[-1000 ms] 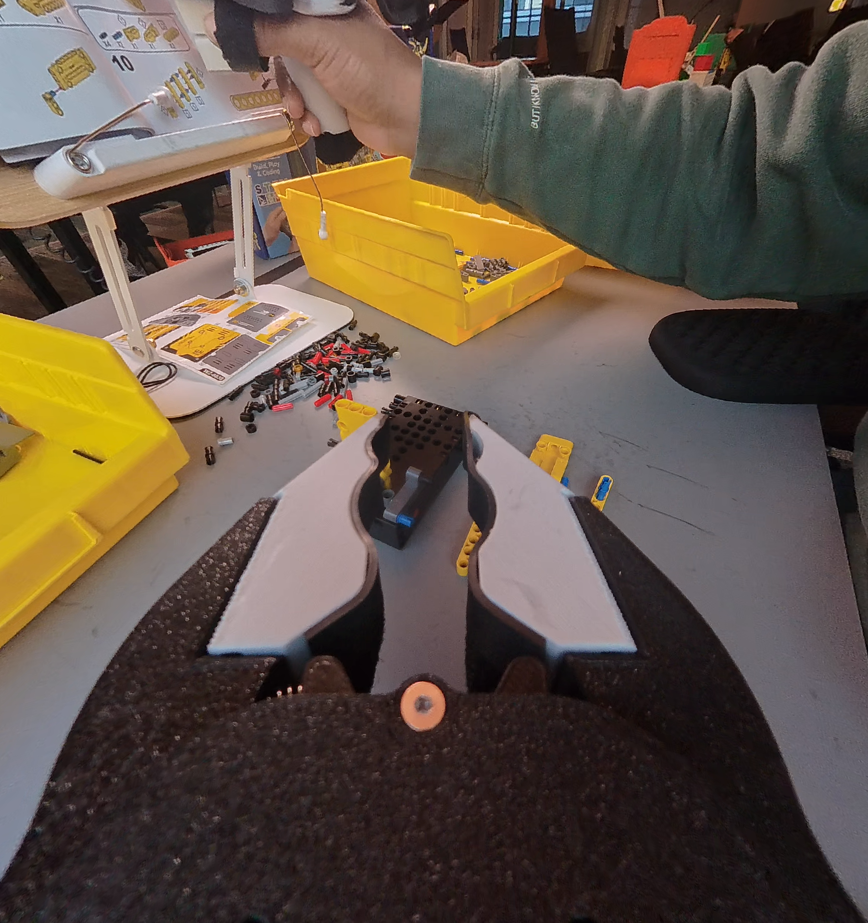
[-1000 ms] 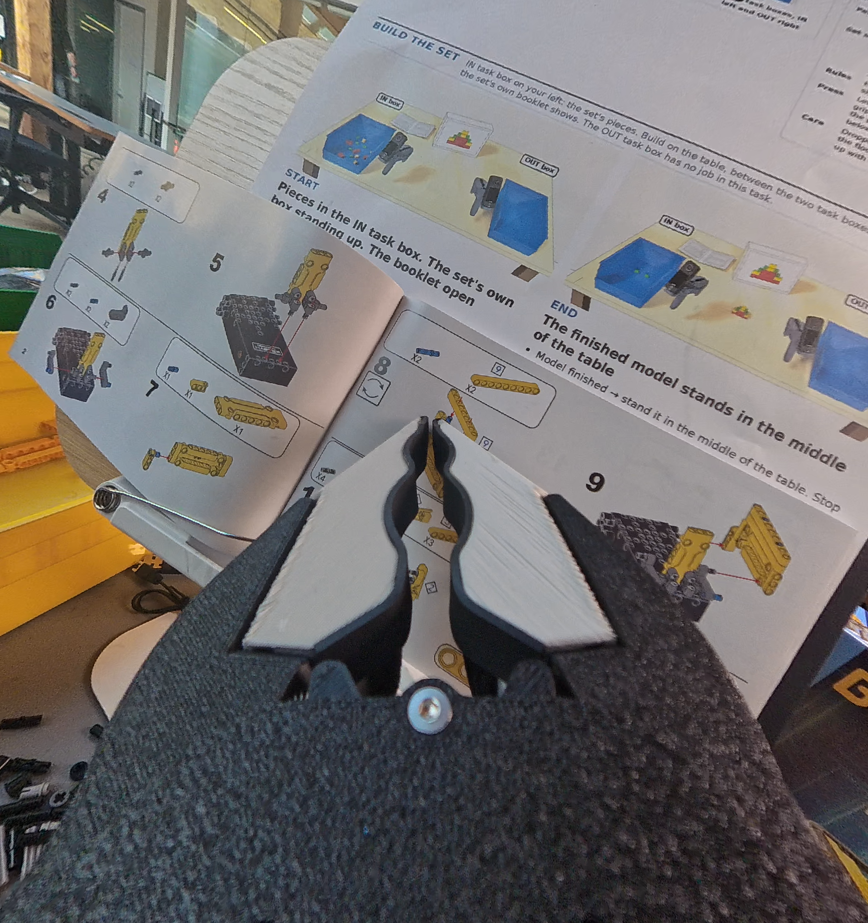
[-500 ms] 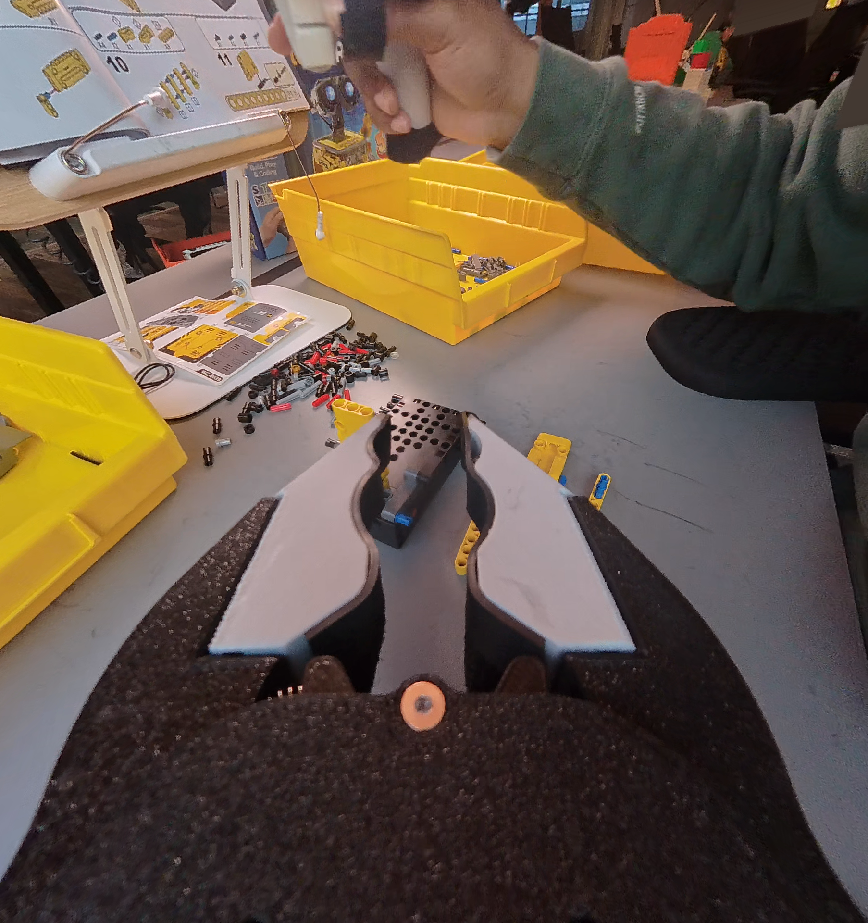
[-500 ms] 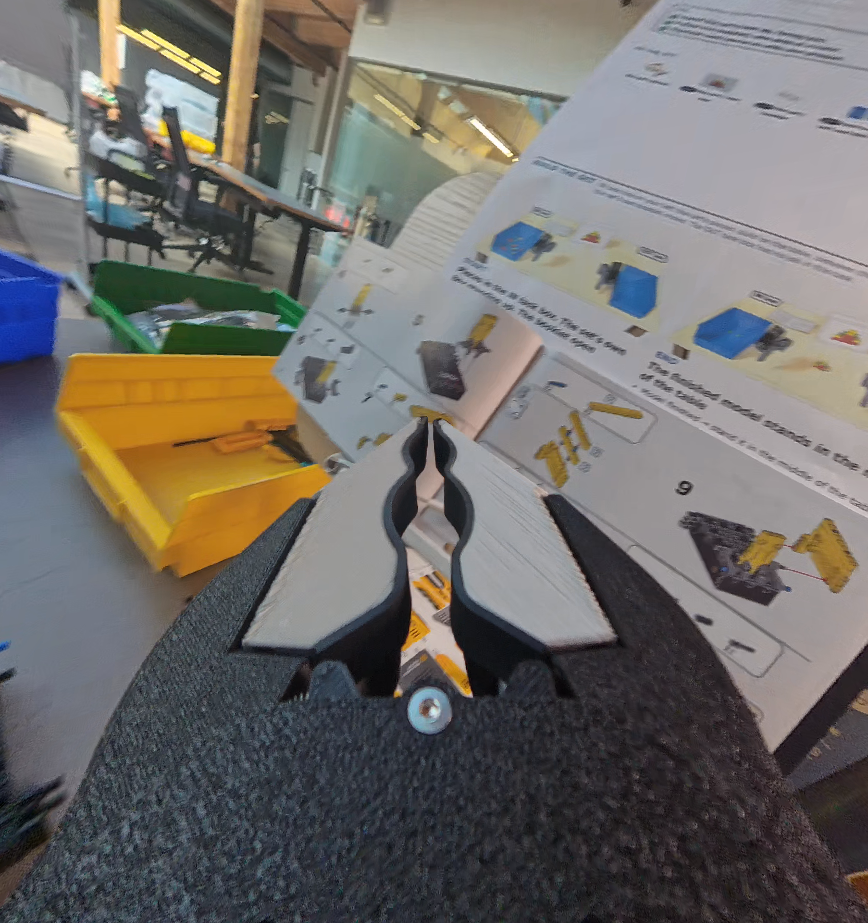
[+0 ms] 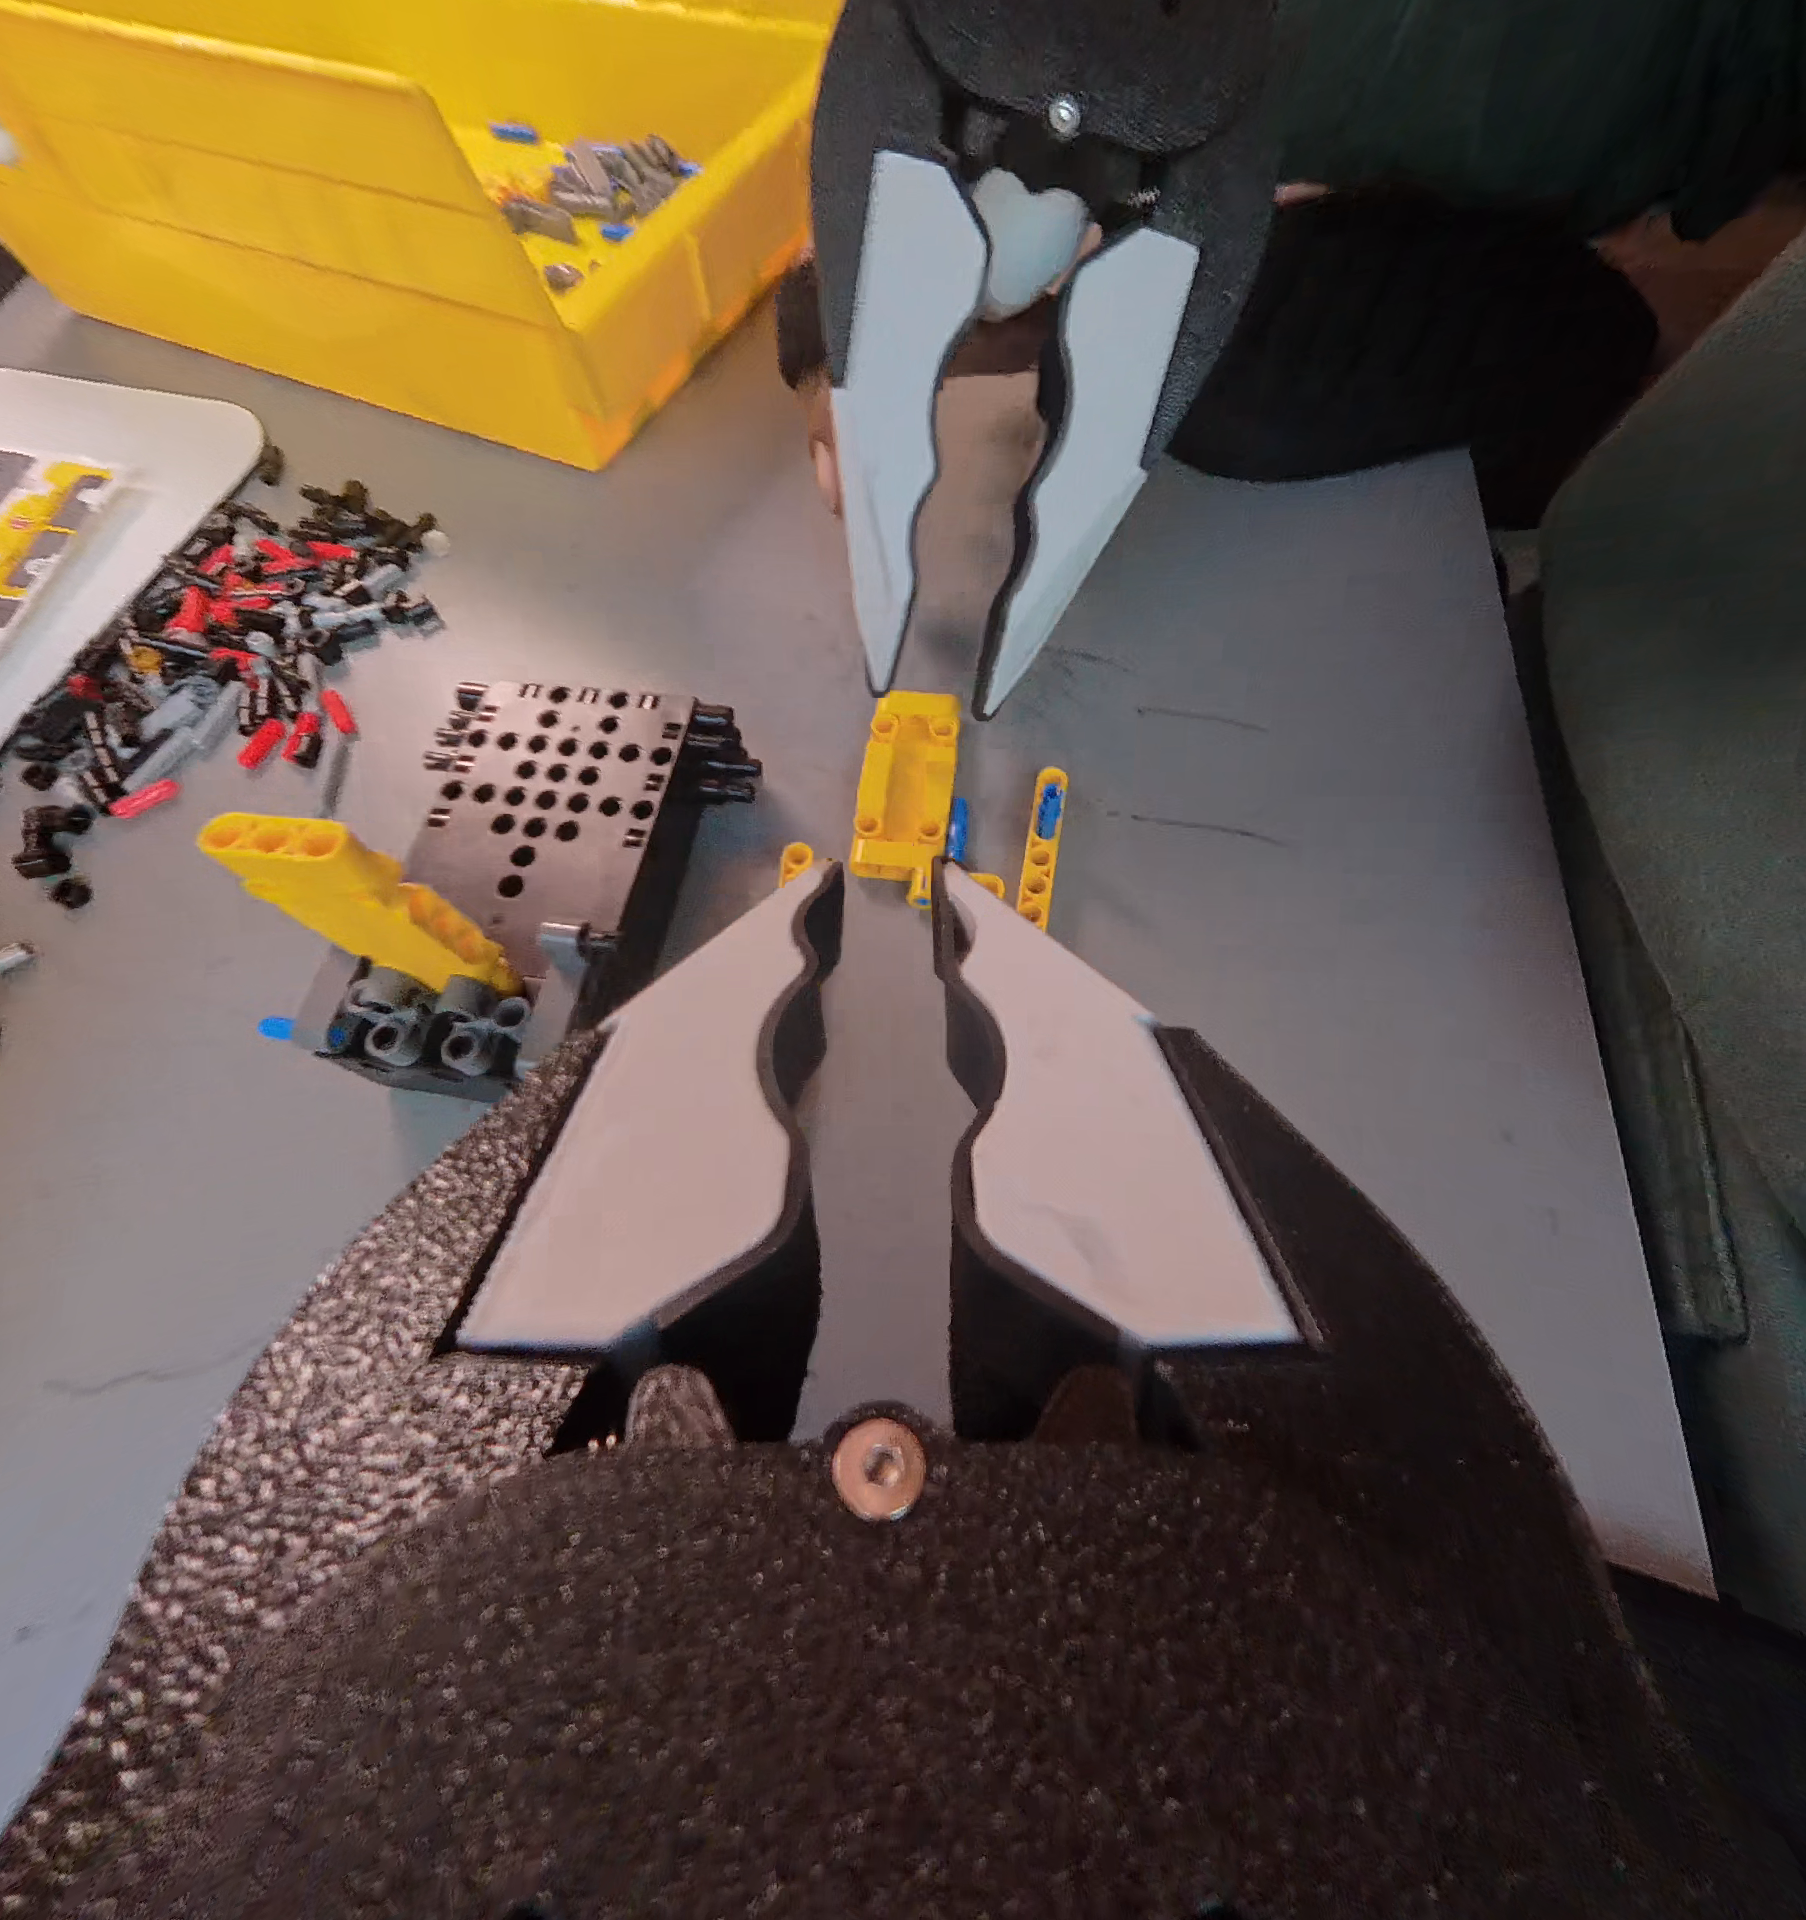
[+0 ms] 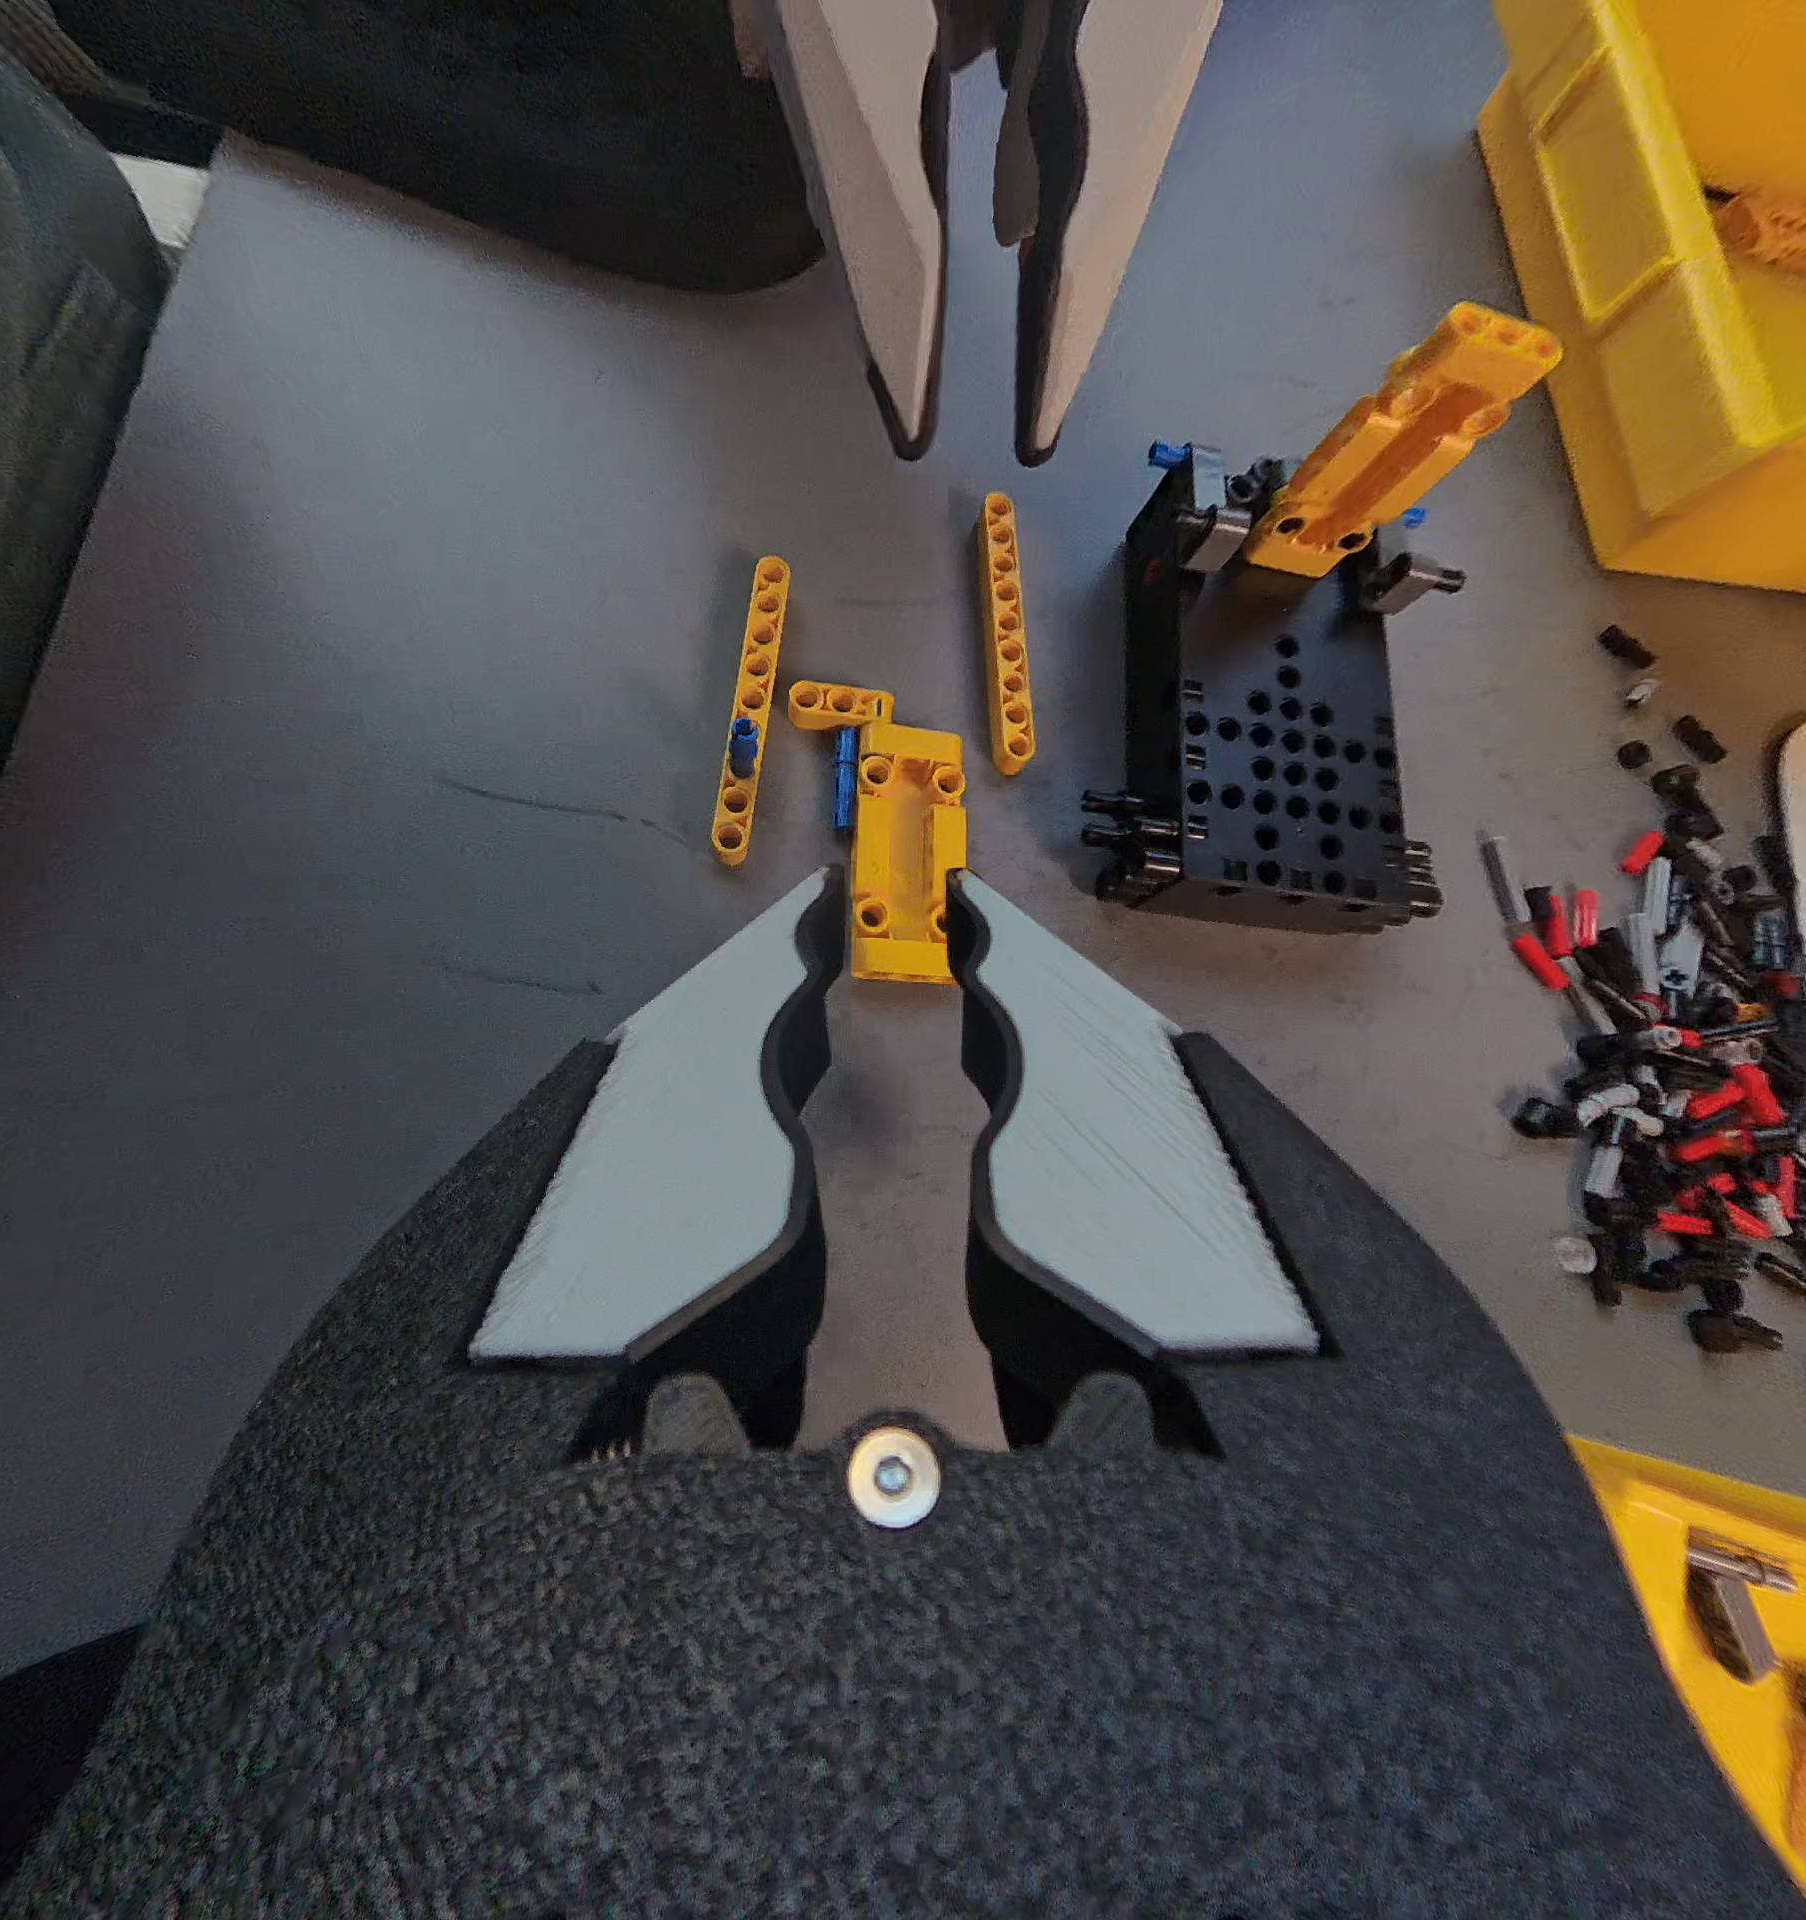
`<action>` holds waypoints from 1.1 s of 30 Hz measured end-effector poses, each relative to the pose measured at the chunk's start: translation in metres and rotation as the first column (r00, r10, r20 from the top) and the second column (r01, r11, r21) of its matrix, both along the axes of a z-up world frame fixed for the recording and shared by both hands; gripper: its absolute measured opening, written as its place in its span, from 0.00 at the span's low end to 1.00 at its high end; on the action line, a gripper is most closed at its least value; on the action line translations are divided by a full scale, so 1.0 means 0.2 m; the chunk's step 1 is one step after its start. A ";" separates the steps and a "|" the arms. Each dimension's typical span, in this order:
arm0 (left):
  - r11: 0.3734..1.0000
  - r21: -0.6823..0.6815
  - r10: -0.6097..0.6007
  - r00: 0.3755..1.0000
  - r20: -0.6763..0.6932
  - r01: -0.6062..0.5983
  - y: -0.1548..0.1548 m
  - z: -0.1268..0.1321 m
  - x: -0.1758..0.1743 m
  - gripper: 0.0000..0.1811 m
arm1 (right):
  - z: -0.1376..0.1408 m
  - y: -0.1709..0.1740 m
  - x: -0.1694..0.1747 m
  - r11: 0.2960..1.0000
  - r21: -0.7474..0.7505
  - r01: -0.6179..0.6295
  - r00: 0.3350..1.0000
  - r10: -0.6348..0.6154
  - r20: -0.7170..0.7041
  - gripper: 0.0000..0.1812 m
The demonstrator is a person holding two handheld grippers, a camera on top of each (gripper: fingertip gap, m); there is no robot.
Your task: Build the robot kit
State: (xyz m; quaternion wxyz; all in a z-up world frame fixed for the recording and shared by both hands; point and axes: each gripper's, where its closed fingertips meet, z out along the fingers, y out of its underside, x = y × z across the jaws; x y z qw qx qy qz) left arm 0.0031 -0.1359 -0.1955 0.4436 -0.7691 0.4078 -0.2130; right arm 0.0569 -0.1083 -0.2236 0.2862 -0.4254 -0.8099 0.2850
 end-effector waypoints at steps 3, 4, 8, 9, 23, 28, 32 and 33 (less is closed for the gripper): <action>0.997 -0.044 -0.063 0.992 -0.110 0.058 -0.04 -0.09 0.04 0.08 | -0.07 0.02 -0.03 0.999 0.039 0.014 0.999 -0.015 0.038 0.14; 0.997 -0.056 -0.068 0.987 -0.145 0.061 -0.04 -0.12 0.05 0.08 | -0.08 0.01 -0.03 1.000 0.027 0.004 0.998 -0.006 0.058 0.13; 0.995 -0.087 -0.068 0.967 -0.244 0.048 -0.03 -0.20 0.05 0.08 | -0.09 0.07 -0.03 0.998 0.046 0.037 0.996 -0.041 0.076 0.11; 0.995 -0.088 -0.061 0.965 -0.255 0.039 -0.02 -0.21 0.04 0.08 | -0.08 0.10 -0.03 0.997 0.054 0.056 0.995 -0.060 0.075 0.10; 0.995 -0.081 -0.068 0.977 -0.200 0.053 -0.02 -0.17 0.05 0.07 | -0.07 -0.11 -0.08 0.998 -0.060 -0.029 0.994 0.035 0.108 0.03; 0.993 -0.088 -0.083 0.988 -0.131 0.072 -0.03 -0.13 0.05 0.07 | -0.11 -0.14 -0.08 0.997 -0.068 -0.031 0.982 0.043 0.182 0.02; 0.996 -0.072 -0.065 0.994 -0.084 0.059 -0.02 -0.09 0.04 0.08 | -0.08 -0.10 -0.12 0.999 -0.033 -0.026 0.996 0.029 0.082 0.02; 0.997 -0.057 -0.061 0.995 -0.075 0.057 -0.02 -0.08 0.04 0.08 | -0.03 -0.11 -0.14 0.998 -0.059 -0.034 0.999 0.035 0.014 0.02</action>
